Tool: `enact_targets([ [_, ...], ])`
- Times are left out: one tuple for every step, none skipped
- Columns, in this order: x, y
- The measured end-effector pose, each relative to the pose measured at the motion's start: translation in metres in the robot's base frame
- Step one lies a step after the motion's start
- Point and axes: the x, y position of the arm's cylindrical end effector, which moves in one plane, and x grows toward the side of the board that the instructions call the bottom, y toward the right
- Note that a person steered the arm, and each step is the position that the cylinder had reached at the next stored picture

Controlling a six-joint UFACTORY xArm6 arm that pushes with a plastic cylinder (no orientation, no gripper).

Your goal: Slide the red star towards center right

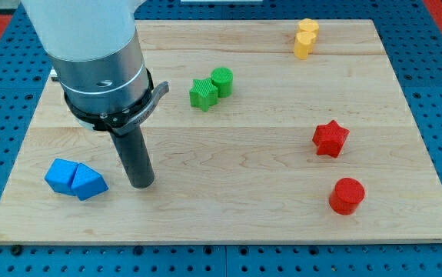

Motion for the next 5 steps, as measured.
enact_targets([
  [0.007,0.032],
  [0.016,0.089],
  [-0.011,0.096],
  [-0.012,0.133],
  [-0.013,0.183],
])
